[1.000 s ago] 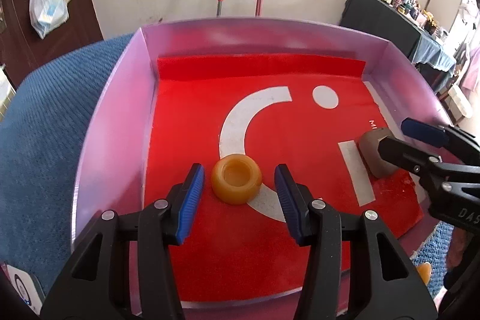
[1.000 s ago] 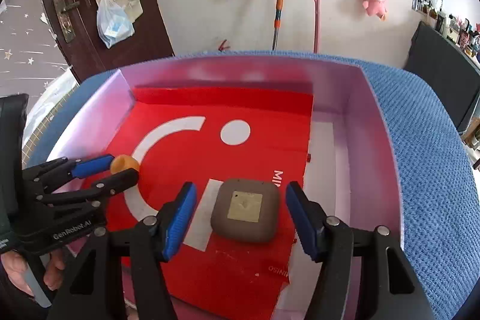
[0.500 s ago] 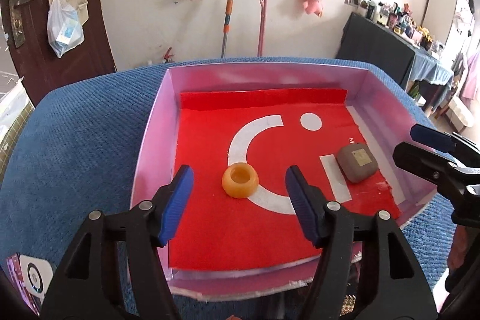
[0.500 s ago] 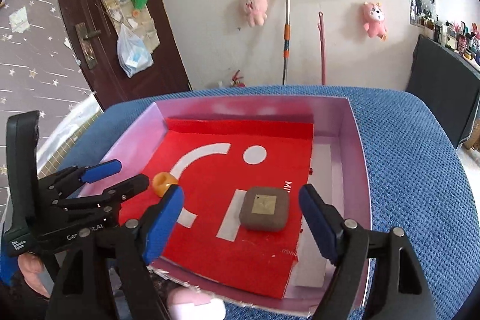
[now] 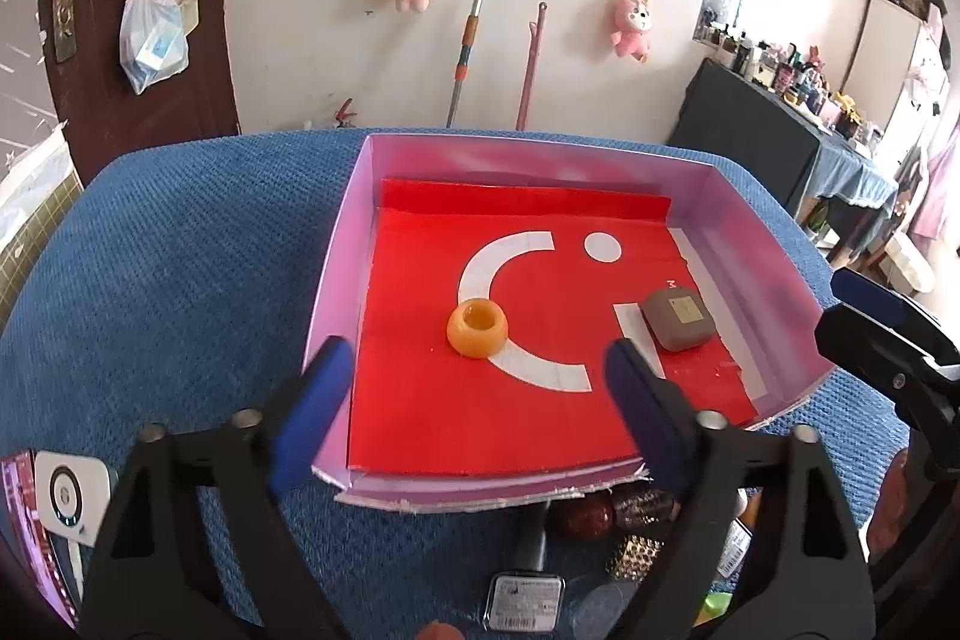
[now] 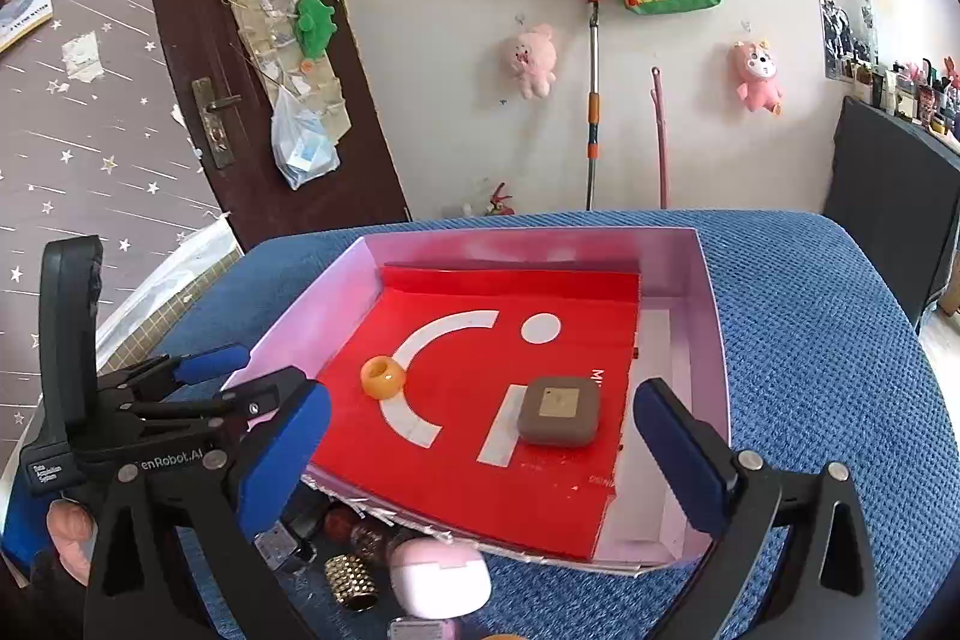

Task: Organize rigid objects
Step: 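Withdraw both open tools from the pink box back over the table items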

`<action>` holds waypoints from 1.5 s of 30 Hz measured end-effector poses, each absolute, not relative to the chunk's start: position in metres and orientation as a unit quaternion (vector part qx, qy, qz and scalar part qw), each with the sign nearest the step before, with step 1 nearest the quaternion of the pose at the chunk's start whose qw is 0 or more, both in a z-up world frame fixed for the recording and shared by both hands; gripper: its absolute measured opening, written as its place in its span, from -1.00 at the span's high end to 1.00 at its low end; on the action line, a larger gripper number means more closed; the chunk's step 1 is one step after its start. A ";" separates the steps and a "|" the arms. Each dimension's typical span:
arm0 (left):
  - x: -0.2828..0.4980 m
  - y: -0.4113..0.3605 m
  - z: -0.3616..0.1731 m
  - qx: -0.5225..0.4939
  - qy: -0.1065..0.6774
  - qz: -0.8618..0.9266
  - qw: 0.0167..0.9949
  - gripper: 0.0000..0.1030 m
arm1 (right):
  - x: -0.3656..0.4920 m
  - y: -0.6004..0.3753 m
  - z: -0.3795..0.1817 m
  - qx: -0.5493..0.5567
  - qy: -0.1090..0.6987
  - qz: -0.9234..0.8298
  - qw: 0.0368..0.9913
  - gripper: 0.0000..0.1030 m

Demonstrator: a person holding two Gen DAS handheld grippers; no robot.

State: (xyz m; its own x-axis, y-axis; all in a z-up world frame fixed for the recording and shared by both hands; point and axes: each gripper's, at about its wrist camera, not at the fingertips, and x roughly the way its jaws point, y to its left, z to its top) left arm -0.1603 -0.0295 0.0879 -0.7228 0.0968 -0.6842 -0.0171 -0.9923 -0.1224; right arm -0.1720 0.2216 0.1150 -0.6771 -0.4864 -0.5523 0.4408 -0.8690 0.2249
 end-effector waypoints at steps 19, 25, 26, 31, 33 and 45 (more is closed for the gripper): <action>-0.111 -0.023 0.090 -0.344 -0.038 0.938 0.018 -1.00 | -0.126 0.226 0.106 0.277 -0.022 -0.924 0.261 -1.00; -0.098 -0.021 0.088 -0.339 -0.041 0.940 0.024 -1.00 | -0.110 0.233 0.103 0.267 -0.026 -0.929 0.255 -1.00; -0.096 -0.021 0.088 -0.338 -0.041 0.940 0.024 -1.00 | -0.107 0.233 0.101 0.267 -0.024 -0.930 0.253 -1.00; -0.084 -0.021 0.083 -0.329 -0.043 0.943 0.018 -1.00 | -0.096 0.231 0.095 0.270 -0.016 -0.930 0.248 -1.00; -0.078 -0.019 0.082 -0.322 -0.037 0.946 0.011 -1.00 | -0.092 0.232 0.092 0.270 -0.017 -0.931 0.244 -1.00; -0.059 -0.010 0.065 -0.336 -0.026 0.941 0.021 -1.00 | -0.068 0.238 0.072 0.280 -0.013 -0.931 0.236 -1.00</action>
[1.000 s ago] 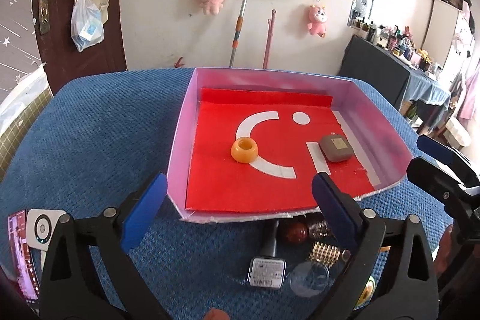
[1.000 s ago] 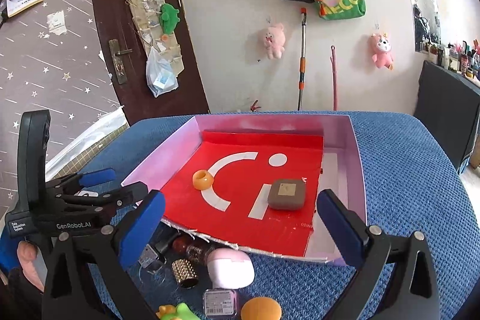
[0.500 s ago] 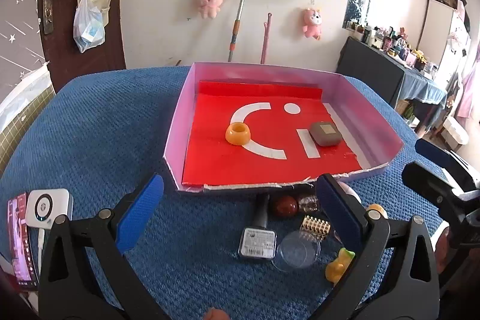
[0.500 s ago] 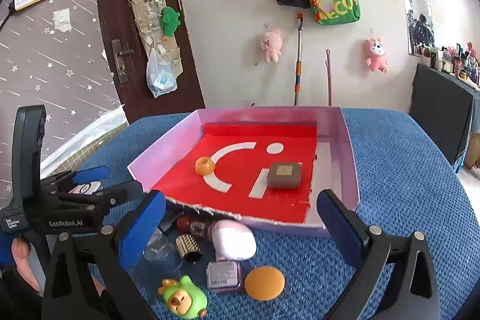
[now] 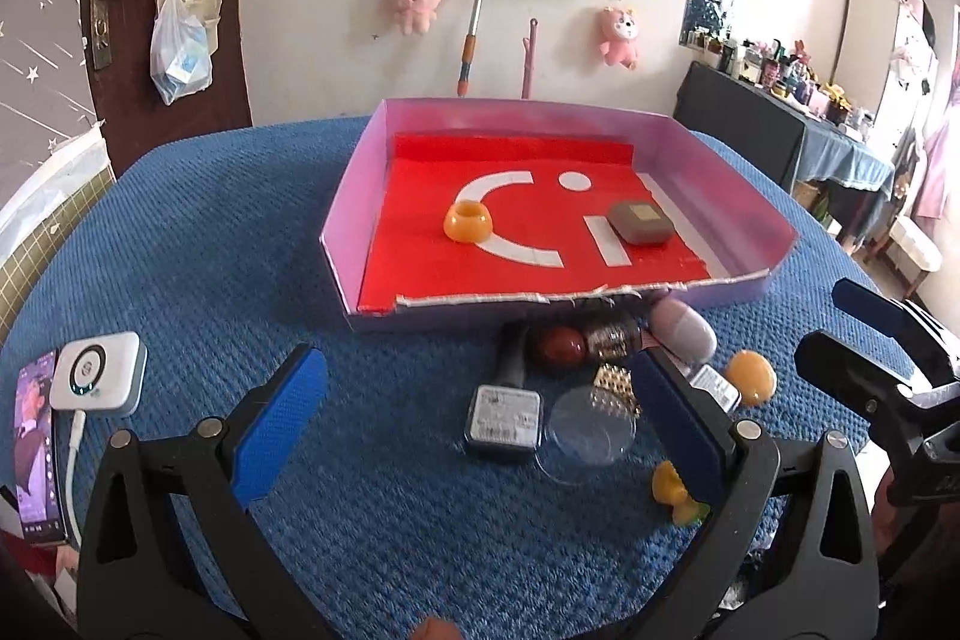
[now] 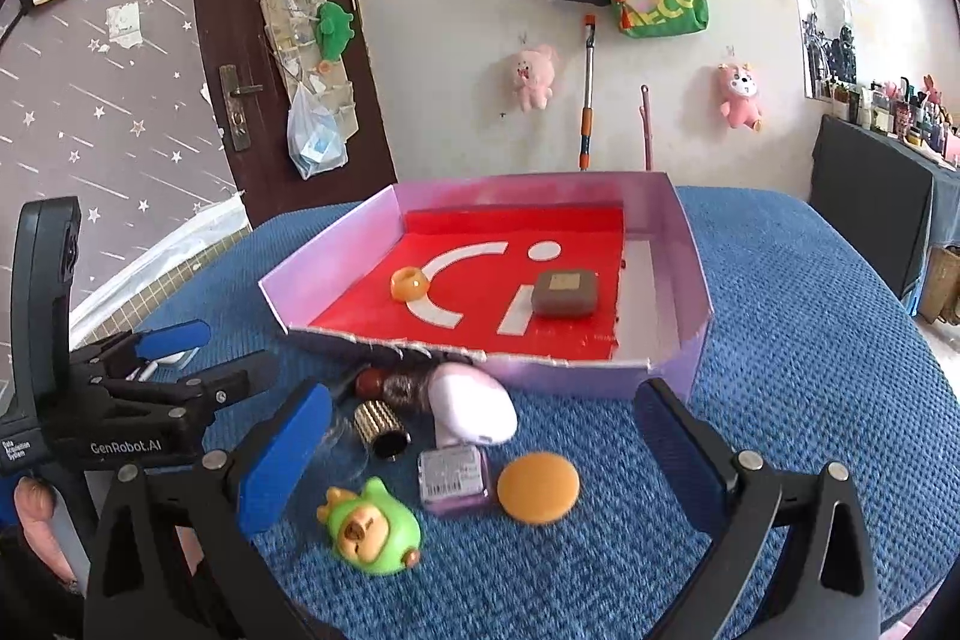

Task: Organize rigid objects
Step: 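Withdraw both open tools from the pink box back over the table items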

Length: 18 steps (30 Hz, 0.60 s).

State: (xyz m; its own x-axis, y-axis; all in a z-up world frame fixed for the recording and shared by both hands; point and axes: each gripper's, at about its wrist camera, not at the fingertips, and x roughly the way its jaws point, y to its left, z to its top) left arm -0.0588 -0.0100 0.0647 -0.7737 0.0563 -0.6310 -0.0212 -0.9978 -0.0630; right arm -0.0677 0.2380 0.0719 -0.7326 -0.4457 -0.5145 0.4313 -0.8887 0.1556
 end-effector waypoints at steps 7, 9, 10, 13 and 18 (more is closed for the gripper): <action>-0.050 -0.005 0.058 -0.340 -0.021 0.940 0.022 -1.00 | -0.058 0.242 0.066 0.283 -0.010 -0.930 0.234 -1.00; -0.048 -0.003 0.057 -0.344 -0.023 0.939 0.024 -1.00 | -0.056 0.242 0.064 0.285 -0.006 -0.929 0.236 -1.00; -0.047 -0.003 0.056 -0.346 -0.024 0.938 0.026 -1.00 | -0.055 0.241 0.064 0.285 -0.005 -0.929 0.236 -1.00; -0.044 -0.001 0.051 -0.352 -0.027 0.935 0.028 -1.00 | -0.053 0.241 0.062 0.286 -0.001 -0.929 0.236 -1.00; -0.039 0.002 0.040 -0.368 -0.030 0.929 0.030 -1.00 | -0.050 0.244 0.057 0.293 -0.005 -0.926 0.236 -1.00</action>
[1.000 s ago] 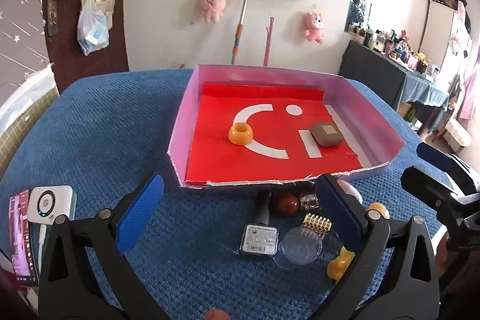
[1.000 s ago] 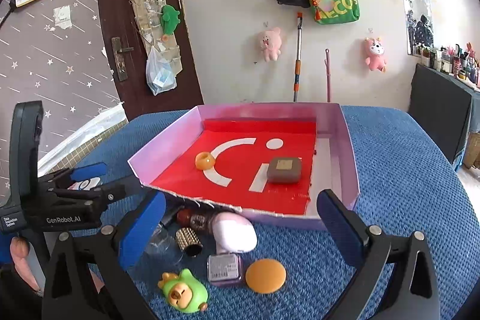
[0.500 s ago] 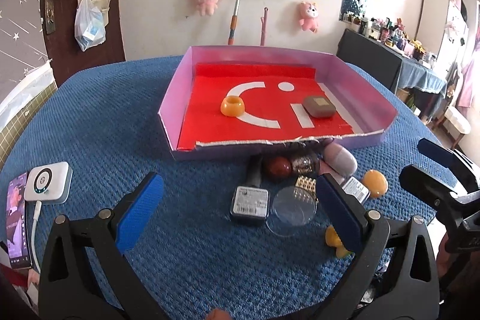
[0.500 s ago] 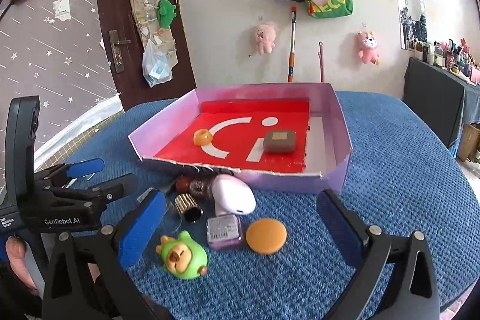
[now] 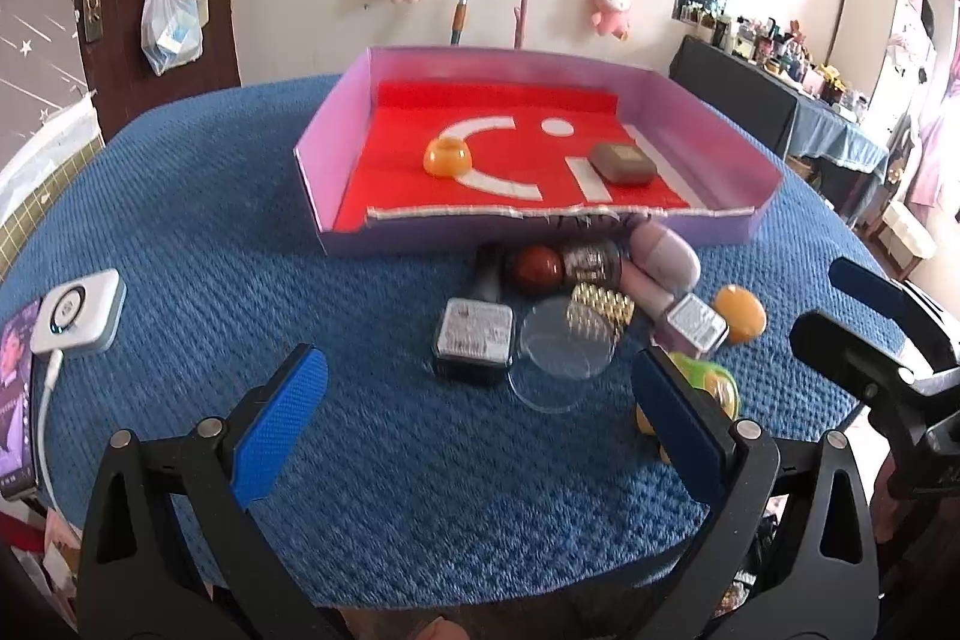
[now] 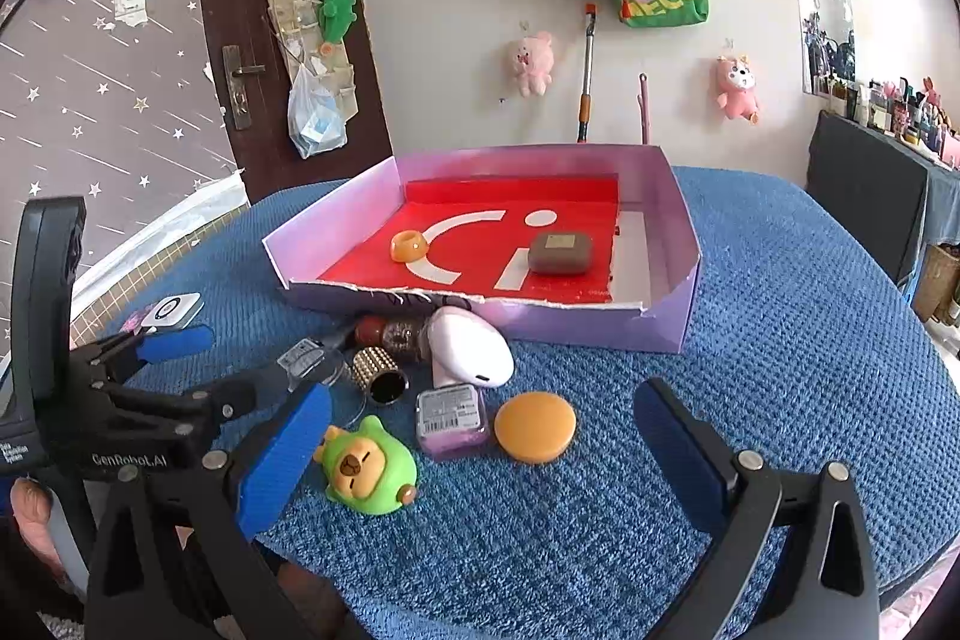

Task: Organize rigid objects
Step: 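Withdraw both open tools from the pink box back over the table items, then move the left tool toward the black nail polish bottle while the right tool approaches the green capybara toy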

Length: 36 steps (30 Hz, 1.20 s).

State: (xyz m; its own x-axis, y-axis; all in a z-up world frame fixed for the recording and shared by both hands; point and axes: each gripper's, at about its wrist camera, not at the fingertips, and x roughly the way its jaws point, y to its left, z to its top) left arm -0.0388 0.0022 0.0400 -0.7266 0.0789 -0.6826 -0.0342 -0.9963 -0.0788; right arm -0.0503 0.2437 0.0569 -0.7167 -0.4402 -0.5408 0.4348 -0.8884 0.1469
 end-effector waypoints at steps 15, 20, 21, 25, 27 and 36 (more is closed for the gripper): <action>-0.023 0.002 0.022 -0.396 -0.050 0.916 0.038 -1.00 | -0.040 0.244 0.043 0.306 0.004 -0.924 0.230 -1.00; -0.021 0.003 0.018 -0.400 -0.046 0.915 0.039 -1.00 | -0.035 0.242 0.038 0.311 0.012 -0.922 0.230 -0.96; -0.021 0.003 0.017 -0.401 -0.046 0.914 0.039 -1.00 | -0.035 0.242 0.036 0.313 0.011 -0.921 0.231 -0.94; -0.022 0.001 0.014 -0.408 -0.054 0.910 0.043 -1.00 | -0.034 0.239 0.032 0.322 0.013 -0.916 0.238 -0.85; -0.023 -0.002 0.011 -0.415 -0.063 0.907 0.041 -1.00 | -0.033 0.237 0.031 0.321 0.016 -0.915 0.242 -0.84; -0.024 -0.004 0.010 -0.412 -0.055 0.908 0.043 -0.99 | -0.030 0.223 0.025 0.334 0.024 -0.902 0.271 -0.65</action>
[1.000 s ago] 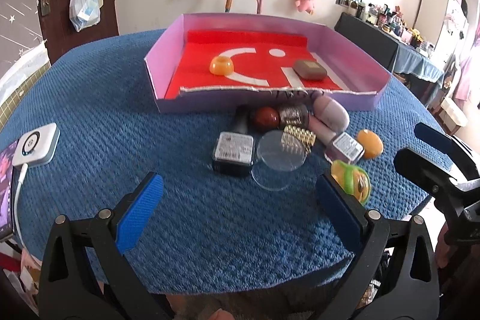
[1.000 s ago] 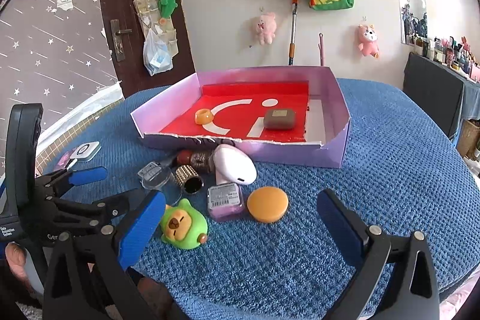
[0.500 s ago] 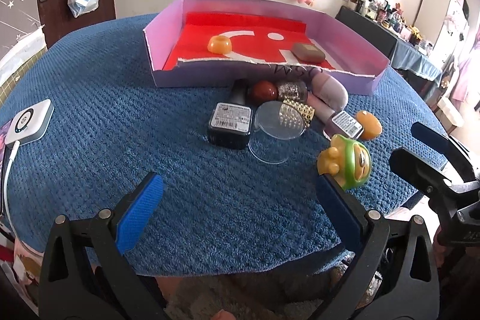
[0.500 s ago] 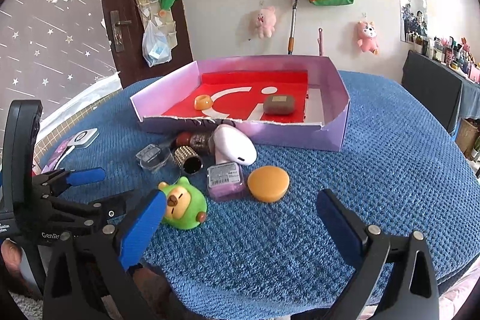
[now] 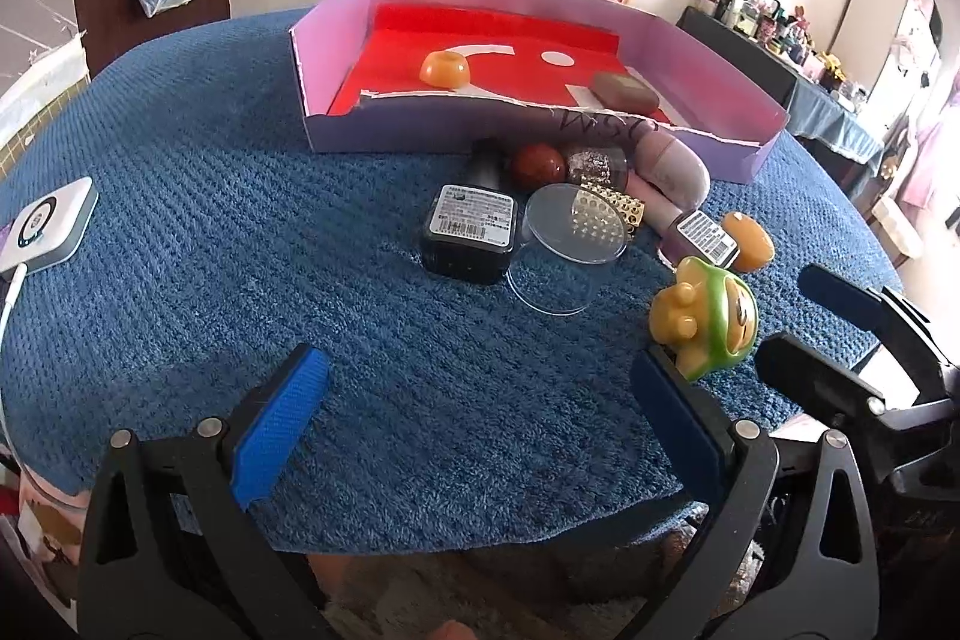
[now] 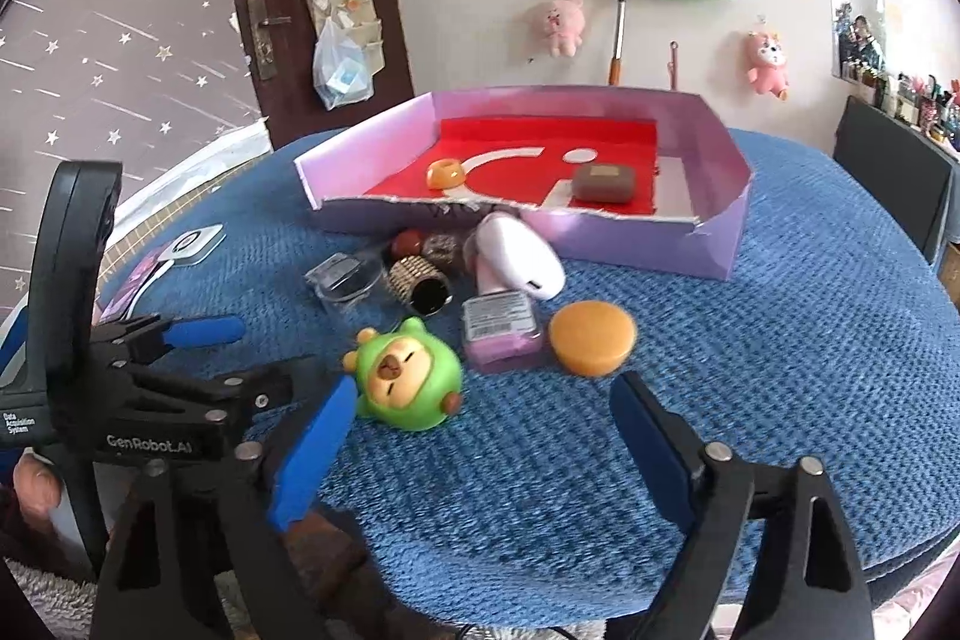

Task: Organize rigid objects
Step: 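Move the left tool toward the black nail polish bottle while the right tool approaches the green capybara toy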

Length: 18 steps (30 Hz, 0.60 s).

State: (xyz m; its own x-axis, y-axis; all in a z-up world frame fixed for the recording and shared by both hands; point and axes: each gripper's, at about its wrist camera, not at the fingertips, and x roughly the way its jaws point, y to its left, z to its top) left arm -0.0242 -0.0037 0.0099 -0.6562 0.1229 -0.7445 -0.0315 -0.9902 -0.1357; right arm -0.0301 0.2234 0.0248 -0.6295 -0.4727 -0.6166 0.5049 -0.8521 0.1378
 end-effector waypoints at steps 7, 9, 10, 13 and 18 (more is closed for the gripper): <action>-0.025 -0.019 0.011 -0.404 -0.063 0.912 0.028 -0.81 | -0.030 0.214 0.018 0.348 0.024 -0.892 0.287 -0.51; -0.027 -0.025 0.011 -0.405 -0.064 0.912 0.019 -0.79 | -0.030 0.213 0.016 0.353 0.023 -0.889 0.290 -0.47; -0.028 -0.029 0.011 -0.404 -0.065 0.912 0.016 -0.79 | -0.030 0.212 0.014 0.355 0.021 -0.887 0.293 -0.47; -0.032 -0.034 0.011 -0.404 -0.068 0.912 0.014 -0.78 | -0.033 0.209 0.013 0.360 0.016 -0.883 0.299 -0.43; -0.043 -0.033 0.010 -0.402 -0.056 0.914 0.009 -0.78 | -0.036 0.202 0.012 0.363 0.016 -0.880 0.305 -0.42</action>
State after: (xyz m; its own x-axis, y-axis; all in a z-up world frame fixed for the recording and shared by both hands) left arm -0.0434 -0.0326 0.0096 -0.6772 0.0615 -0.7332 0.0286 -0.9935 -0.1098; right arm -0.0363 0.2017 0.0115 -0.5510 -0.5249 -0.6488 0.5478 -0.8140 0.1933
